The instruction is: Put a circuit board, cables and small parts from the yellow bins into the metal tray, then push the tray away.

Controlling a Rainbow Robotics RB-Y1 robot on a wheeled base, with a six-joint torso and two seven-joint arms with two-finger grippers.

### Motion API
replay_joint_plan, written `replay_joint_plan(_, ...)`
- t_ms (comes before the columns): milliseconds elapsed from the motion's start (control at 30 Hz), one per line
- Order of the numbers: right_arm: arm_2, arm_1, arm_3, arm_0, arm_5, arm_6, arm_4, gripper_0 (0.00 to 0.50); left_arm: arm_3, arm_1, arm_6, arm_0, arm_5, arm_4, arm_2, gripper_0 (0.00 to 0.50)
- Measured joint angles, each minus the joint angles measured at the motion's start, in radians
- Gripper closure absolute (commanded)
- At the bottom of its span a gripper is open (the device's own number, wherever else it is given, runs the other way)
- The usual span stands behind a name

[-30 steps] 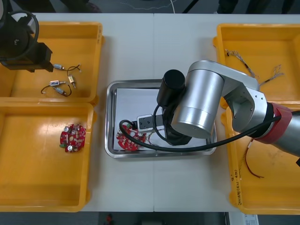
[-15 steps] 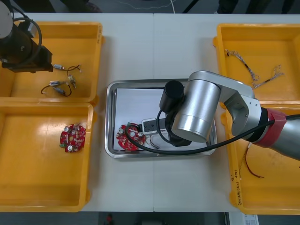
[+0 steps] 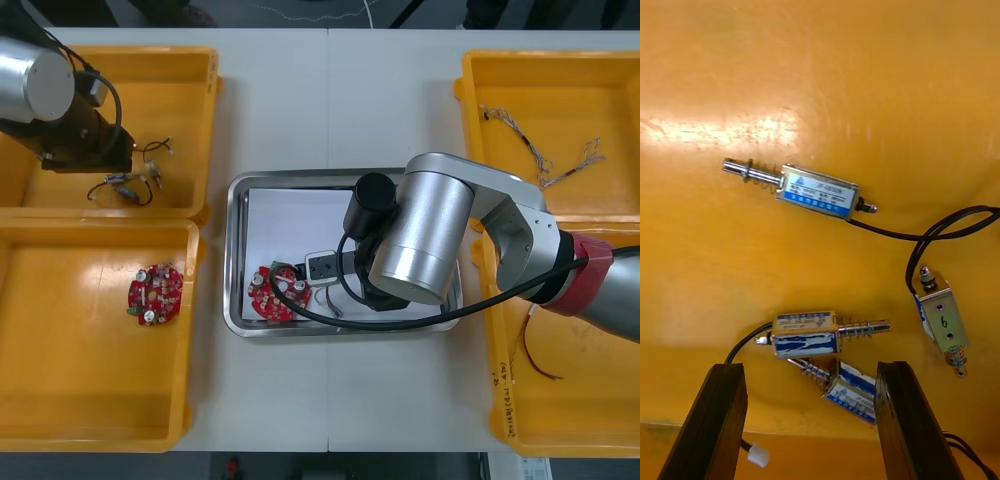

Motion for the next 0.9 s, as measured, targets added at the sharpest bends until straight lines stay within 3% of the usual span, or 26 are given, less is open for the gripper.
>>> replay_joint_plan(900, -0.049, -0.01, -0.069, 0.029, 0.004, 0.0, 0.035, 0.0, 0.029, -0.007, -0.002, 0.037, -0.085, -0.024, -0.073, 0.0)
